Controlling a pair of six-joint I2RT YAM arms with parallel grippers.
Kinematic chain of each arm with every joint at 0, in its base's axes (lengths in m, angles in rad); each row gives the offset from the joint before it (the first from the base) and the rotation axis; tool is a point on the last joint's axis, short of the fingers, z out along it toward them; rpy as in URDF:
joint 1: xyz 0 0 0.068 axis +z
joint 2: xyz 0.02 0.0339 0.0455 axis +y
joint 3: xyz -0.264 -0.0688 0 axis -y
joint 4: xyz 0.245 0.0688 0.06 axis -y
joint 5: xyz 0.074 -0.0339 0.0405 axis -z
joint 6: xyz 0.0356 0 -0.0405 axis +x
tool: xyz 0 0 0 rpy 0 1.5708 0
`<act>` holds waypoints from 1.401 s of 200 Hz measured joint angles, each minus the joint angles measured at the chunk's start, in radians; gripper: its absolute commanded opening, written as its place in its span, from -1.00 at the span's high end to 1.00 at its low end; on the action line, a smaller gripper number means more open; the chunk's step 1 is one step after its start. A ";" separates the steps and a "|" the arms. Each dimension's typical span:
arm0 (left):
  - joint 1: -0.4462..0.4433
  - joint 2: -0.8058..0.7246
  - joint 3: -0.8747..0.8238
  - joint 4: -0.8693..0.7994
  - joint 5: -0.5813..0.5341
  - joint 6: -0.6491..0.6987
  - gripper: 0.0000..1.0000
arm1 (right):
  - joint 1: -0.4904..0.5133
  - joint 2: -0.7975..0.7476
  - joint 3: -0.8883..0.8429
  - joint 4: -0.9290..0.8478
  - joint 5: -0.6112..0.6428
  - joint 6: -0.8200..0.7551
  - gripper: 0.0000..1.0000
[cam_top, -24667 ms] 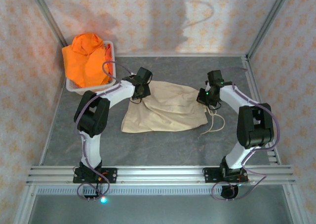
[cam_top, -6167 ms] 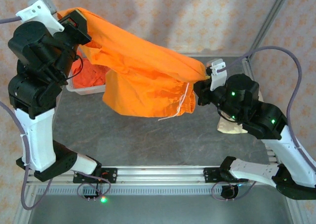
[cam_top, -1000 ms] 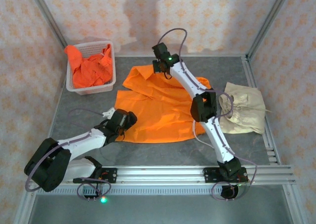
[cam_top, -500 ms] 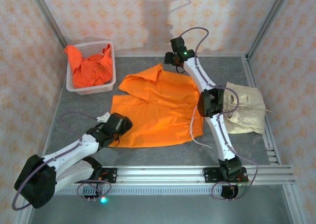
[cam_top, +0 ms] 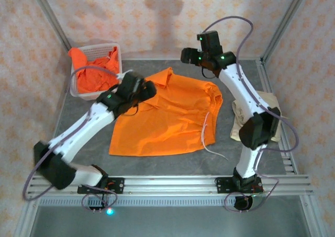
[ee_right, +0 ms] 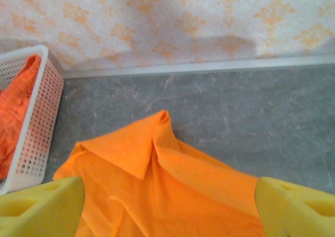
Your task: Fold and stack the shorts
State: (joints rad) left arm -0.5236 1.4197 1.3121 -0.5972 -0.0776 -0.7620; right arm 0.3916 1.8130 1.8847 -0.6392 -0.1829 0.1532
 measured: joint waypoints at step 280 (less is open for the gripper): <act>0.043 1.252 1.276 -0.350 -0.387 0.423 0.96 | -0.080 -0.521 -0.901 0.082 0.023 0.076 -0.78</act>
State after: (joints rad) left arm -0.4805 2.6713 2.5881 -0.9470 -0.4648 -0.3389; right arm 0.3115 1.2919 0.9840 -0.5575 -0.1604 0.2287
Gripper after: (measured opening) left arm 0.044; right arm 0.889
